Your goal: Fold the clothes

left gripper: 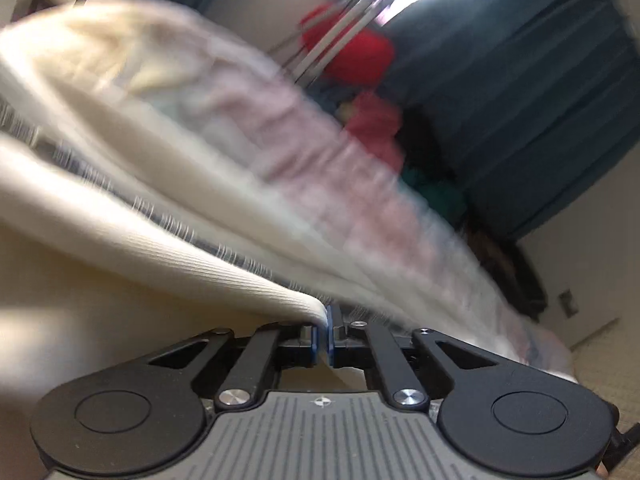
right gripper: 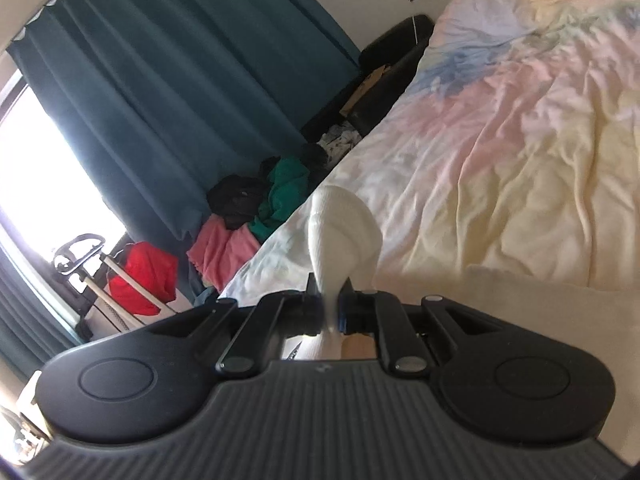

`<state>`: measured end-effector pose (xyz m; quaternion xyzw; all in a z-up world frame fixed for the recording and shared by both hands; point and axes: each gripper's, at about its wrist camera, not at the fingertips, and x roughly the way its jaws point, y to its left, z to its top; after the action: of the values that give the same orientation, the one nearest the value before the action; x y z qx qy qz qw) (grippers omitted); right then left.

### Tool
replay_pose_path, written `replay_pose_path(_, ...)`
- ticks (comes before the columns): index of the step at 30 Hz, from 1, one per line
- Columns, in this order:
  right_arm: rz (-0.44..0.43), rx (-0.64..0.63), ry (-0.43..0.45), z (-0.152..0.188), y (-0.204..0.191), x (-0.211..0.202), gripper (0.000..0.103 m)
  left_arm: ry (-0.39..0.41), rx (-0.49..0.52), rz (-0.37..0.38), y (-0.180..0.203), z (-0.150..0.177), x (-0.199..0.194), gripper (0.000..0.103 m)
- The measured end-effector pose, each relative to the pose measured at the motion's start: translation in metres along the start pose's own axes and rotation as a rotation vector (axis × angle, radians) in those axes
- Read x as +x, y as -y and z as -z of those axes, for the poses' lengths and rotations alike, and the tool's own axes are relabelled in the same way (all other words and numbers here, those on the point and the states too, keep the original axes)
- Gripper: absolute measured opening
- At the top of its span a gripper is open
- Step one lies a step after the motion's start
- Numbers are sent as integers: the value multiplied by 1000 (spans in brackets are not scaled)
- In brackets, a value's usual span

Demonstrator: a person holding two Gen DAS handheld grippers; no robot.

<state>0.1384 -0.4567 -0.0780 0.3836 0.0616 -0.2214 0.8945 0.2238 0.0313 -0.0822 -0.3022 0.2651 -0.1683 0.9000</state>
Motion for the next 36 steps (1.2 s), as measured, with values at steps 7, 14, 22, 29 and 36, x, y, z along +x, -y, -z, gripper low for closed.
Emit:
replay_pose_path(7,-28,-103,139,-21,-67,-5,12,88,-31,10,1,-59,44,4)
replay_pose_path(14,34,-134,-106,-9,-66,141,26,-58,183,-137,-6,-61,121,13)
replay_pose_path(22,-23,-166,-111,-1,-32,126,70,-93,589,-88,10,-2,92,55)
replay_pose_path(29,104,-217,-418,22,-23,155,70,-195,900,-135,32,62,80,49)
replay_pose_path(36,154,-584,-494,61,-42,155,67,-172,892,-138,45,52,66,3)
